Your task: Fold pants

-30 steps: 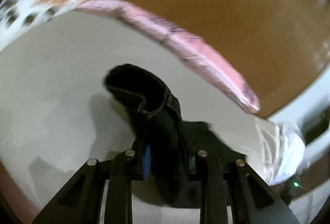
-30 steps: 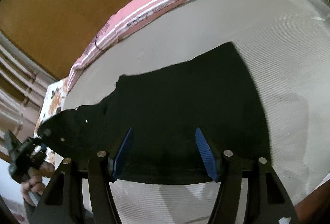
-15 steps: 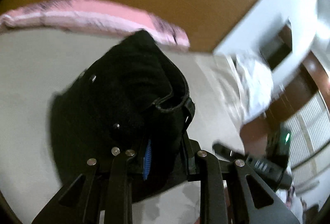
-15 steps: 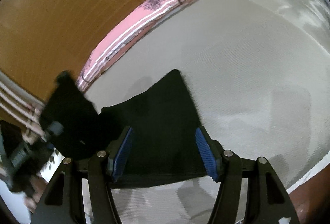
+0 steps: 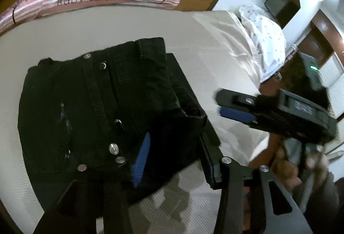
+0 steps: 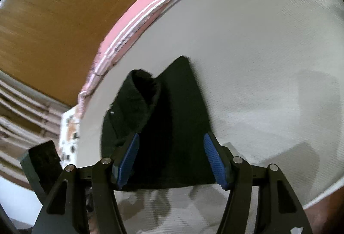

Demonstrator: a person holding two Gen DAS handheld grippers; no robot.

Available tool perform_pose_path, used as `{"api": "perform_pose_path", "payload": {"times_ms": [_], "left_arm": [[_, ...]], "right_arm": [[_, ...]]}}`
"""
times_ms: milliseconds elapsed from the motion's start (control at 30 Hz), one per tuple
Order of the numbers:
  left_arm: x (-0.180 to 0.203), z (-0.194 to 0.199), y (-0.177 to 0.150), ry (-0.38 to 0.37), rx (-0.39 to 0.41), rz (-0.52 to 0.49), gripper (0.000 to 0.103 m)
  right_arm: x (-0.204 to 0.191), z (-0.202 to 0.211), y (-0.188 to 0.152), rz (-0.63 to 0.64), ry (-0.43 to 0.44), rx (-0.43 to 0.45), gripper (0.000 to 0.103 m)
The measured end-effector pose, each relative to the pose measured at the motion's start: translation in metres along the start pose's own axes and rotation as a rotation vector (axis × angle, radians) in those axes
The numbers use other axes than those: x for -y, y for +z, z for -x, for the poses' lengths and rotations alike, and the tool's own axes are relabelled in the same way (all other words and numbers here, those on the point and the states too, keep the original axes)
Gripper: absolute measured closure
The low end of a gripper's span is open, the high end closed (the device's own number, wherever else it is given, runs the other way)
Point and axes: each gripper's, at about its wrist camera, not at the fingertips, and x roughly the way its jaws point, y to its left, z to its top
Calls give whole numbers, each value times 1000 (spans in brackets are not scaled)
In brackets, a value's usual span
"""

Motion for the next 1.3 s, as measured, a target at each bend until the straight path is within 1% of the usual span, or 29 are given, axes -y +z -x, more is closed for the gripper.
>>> {"api": "perform_pose_path", "payload": {"times_ms": [67, 133, 167, 233, 267, 333, 500, 600, 667, 700, 733, 800, 833, 867, 933, 967, 1033, 1067, 1133, 1233, 1300], "left_arm": [[1, 11, -4, -19, 13, 7, 56], [-3, 26, -5, -38, 52, 18, 53], [-8, 33, -3, -27, 67, 33, 51], [-20, 42, -2, -11, 87, 64, 50], [-26, 45, -2, 2, 94, 78, 50], [-45, 50, -3, 66, 100, 117, 50], [-92, 61, -15, 145, 112, 247, 50], [-110, 62, -21, 200, 120, 284, 50], [-121, 60, -27, 216, 106, 307, 50], [-125, 57, -30, 223, 93, 315, 50], [-127, 54, -31, 221, 84, 317, 50], [-131, 49, -33, 227, 74, 310, 50], [-129, 47, -33, 232, 74, 303, 50], [-128, 45, -34, 237, 75, 295, 49], [-127, 41, -32, 247, 70, 290, 48], [-127, 41, -31, 245, 69, 291, 48], [-129, 42, -28, 240, 69, 301, 48], [-129, 44, -27, 237, 73, 307, 48], [-126, 52, -22, 234, 109, 306, 48], [-114, 62, -11, 229, 169, 260, 48], [-105, 62, -5, 218, 184, 226, 48]], "right_arm": [[2, -7, 3, -3, 36, -30, 43], [3, -16, 7, 7, 60, -65, 43], [4, -22, 9, 10, 58, -83, 43], [5, -31, 12, 17, 65, -105, 43], [6, -36, 14, 19, 64, -115, 43], [7, -45, 18, 23, 75, -132, 43], [4, -60, 31, 58, 110, -159, 43], [0, -71, 34, 85, 135, -184, 43], [-5, -76, 33, 115, 159, -198, 44], [-6, -78, 33, 124, 160, -201, 45], [-8, -81, 33, 131, 166, -201, 49], [-9, -86, 32, 137, 171, -200, 54], [-10, -87, 32, 138, 176, -196, 60], [-11, -87, 32, 134, 177, -194, 71], [-15, -86, 29, 104, 188, -191, 85], [-20, -84, 29, 113, 173, -175, 89], [-36, -73, 29, 142, 120, -142, 91], [-39, -68, 29, 137, 121, -131, 93], [-54, -51, 35, 158, 116, -88, 93], [-64, -29, 46, 191, 100, -18, 93], [-57, -23, 53, 186, 64, -1, 93]]}}
